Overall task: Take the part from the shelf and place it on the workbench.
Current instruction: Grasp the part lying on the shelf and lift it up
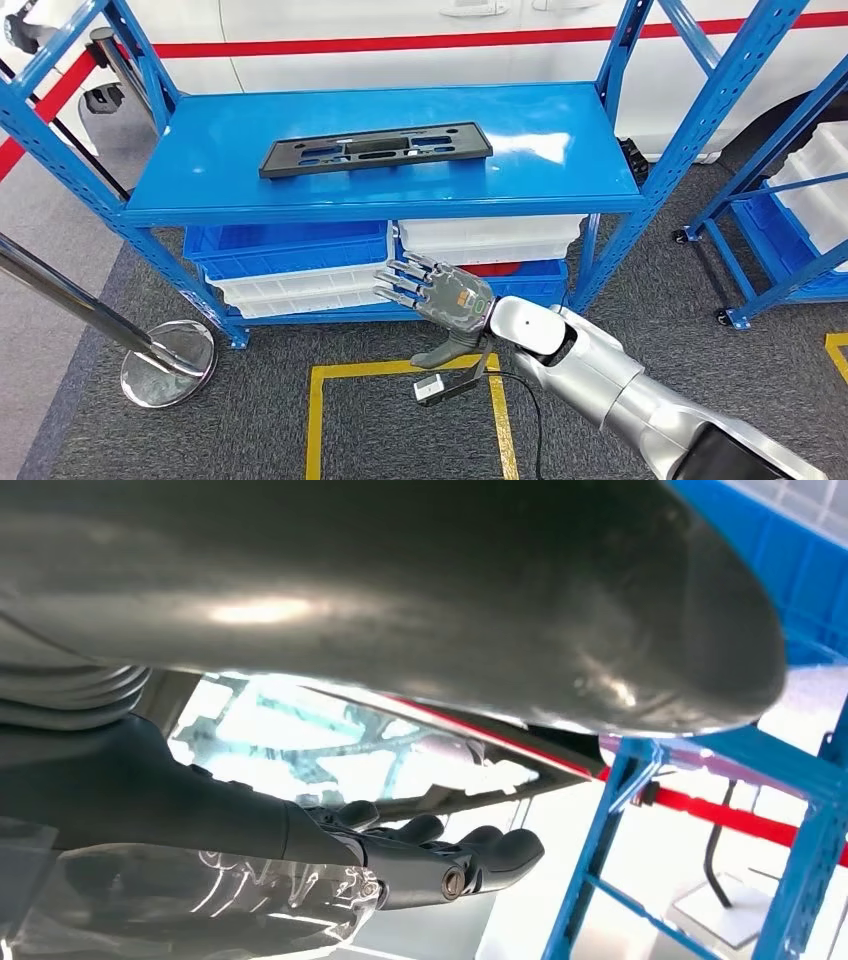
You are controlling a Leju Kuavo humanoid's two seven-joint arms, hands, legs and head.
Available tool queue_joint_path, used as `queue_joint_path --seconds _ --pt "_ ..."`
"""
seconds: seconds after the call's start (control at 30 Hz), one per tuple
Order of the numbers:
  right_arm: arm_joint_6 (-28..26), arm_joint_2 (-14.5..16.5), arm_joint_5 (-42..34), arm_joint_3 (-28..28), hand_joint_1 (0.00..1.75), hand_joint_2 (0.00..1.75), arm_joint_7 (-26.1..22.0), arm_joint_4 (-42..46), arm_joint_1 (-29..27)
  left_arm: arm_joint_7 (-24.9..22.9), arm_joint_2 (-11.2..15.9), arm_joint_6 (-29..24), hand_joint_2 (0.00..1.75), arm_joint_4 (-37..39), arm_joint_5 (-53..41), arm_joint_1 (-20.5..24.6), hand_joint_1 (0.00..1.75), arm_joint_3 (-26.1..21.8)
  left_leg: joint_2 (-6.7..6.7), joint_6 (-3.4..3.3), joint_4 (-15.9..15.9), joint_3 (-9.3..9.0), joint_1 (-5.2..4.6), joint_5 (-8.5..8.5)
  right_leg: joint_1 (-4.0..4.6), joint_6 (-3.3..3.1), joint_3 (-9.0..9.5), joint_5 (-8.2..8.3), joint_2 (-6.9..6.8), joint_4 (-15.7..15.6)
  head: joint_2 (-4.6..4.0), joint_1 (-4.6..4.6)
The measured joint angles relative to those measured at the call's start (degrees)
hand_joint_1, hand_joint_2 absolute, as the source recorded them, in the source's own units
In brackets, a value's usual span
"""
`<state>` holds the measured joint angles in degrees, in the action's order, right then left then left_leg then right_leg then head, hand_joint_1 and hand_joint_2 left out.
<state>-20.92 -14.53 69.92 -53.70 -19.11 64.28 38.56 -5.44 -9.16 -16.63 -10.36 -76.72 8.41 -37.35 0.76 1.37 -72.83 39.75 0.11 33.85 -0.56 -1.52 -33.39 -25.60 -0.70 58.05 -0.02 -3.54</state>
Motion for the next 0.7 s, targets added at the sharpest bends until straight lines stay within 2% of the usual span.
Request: queue_joint_path --seconds 0.03,0.1,0.13,0.17,0.27,0.3,0.33,0.43,0.47,0.5,0.53,0.6,0.63,0.67,0.7 --pt "0.0 0.0 -0.1 -0.1 0.00 0.00 0.0 0.4 0.0 0.0 0.0 0.0 0.00 0.0 0.0 0.0 0.00 0.0 0.00 -0.14 2.8 -0.35 -0.03 -2.31 0.08 0.03 0.76 -0.53 0.04 0.0 0.00 0.00" --pt "0.3 0.0 -0.5 -0.4 0.00 0.00 -0.3 1.2 0.2 0.0 0.1 -0.1 0.00 0.0 0.1 -0.1 0.00 -0.1 0.10 -0.85 10.5 -2.05 -0.23 -8.31 0.25 0.22 2.09 -1.59 0.10 0.0 0.00 0.01" --pt "0.6 0.0 -0.7 -0.7 0.00 0.00 -0.5 1.6 0.4 0.0 0.1 -0.1 0.00 0.0 0.2 -0.2 0.00 -0.2 0.16 -1.26 13.0 -2.67 -0.40 -10.02 0.34 0.45 2.48 -2.03 0.18 0.0 0.00 0.01" --pt "0.9 0.0 -0.7 -1.0 0.00 0.00 -0.7 2.0 0.6 0.0 0.2 -0.2 0.00 0.0 0.4 -0.2 0.00 -0.3 0.23 -1.71 14.4 -2.94 -0.57 -10.95 0.38 0.76 2.77 -2.35 0.25 0.0 0.00 0.01" --pt "1.9 -0.1 -0.7 -1.8 0.00 0.00 -0.8 3.3 1.1 0.0 0.1 -0.5 0.00 0.0 0.6 -0.3 0.00 -0.4 0.41 -2.77 15.2 -3.94 -0.43 -10.97 0.35 1.77 3.31 -2.82 0.54 0.7 0.00 0.01" --pt "2.4 -0.1 -0.7 -2.1 0.00 0.00 -0.7 3.8 1.5 0.1 0.1 -0.5 0.00 0.0 0.6 -0.3 0.00 -0.5 0.50 -3.06 15.5 -4.53 -0.25 -10.87 0.30 1.98 2.89 -3.22 0.59 1.9 0.00 0.01" --pt "2.9 0.0 -0.7 -2.4 0.00 0.00 -0.6 4.2 1.9 0.1 0.1 -0.5 0.00 0.0 0.6 -0.3 0.00 -0.7 0.59 -3.29 15.6 -5.09 -0.12 -10.77 0.21 2.17 1.80 -4.02 0.60 4.0 0.00 0.01" --pt "4.1 0.0 -0.7 -3.4 0.00 0.00 -0.3 5.4 2.5 0.2 0.0 -0.6 0.00 0.0 0.7 -0.3 0.00 -1.1 0.80 -3.59 15.7 -5.91 -0.02 -9.92 -0.23 2.68 -4.62 -7.64 0.59 13.9 0.00 0.02" --pt "4.3 0.1 -0.7 -3.7 0.00 0.00 -0.2 5.7 2.5 0.3 0.0 -0.6 0.00 0.0 0.8 -0.4 0.00 -1.2 0.91 -3.55 15.6 -6.29 -0.01 -9.53 -0.37 2.81 -6.25 -8.03 0.57 15.6 0.00 0.02" --pt "4.4 0.1 -0.7 -4.0 0.00 0.00 -0.2 6.0 2.5 0.3 0.0 -0.6 0.00 0.0 0.8 -0.6 0.00 -1.2 1.02 -3.47 15.6 -6.83 -0.01 -9.07 -0.49 2.85 -6.93 -7.25 0.55 15.3 0.00 0.02" --pt "4.6 0.1 -0.7 -4.2 0.00 0.00 -0.1 6.3 2.6 0.4 -0.1 -0.6 0.00 0.0 0.9 -0.7 0.00 -1.2 1.10 -3.38 15.6 -7.52 0.00 -8.57 -0.57 2.79 -6.63 -5.22 0.52 13.0 0.00 0.02" --pt "4.8 0.1 -0.7 -4.5 0.00 0.00 0.2 6.8 2.8 0.7 -0.2 -0.6 0.00 0.0 0.9 -1.0 0.00 -1.2 1.18 -3.05 15.6 -8.93 -0.05 -7.51 -0.46 2.45 -4.57 0.18 0.19 5.7 -0.01 0.01" --pt "4.9 0.1 -0.7 -4.6 0.00 0.00 0.3 7.0 3.0 0.8 -0.2 -0.6 0.00 0.0 0.9 -1.0 0.00 -1.2 1.16 -2.74 15.6 -9.30 -0.09 -7.04 -0.24 2.21 -3.69 1.64 0.00 2.7 -0.01 0.03" --pt "5.0 0.1 -0.7 -4.8 0.00 0.00 0.4 7.3 3.1 0.8 -0.2 -0.6 0.00 0.0 0.9 -1.0 0.00 -1.2 1.10 -2.37 15.6 -9.46 -0.12 -6.64 -0.04 1.93 -3.21 2.38 -0.17 1.0 -0.01 0.03" --pt "5.1 0.2 -0.7 -4.9 0.00 0.00 0.5 7.5 3.3 0.8 -0.3 -0.6 0.00 0.0 0.9 -1.0 0.00 -1.2 1.00 -1.98 15.5 -9.58 -0.20 -6.44 0.21 1.65 -3.03 2.03 -0.23 0.5 -0.01 0.02"
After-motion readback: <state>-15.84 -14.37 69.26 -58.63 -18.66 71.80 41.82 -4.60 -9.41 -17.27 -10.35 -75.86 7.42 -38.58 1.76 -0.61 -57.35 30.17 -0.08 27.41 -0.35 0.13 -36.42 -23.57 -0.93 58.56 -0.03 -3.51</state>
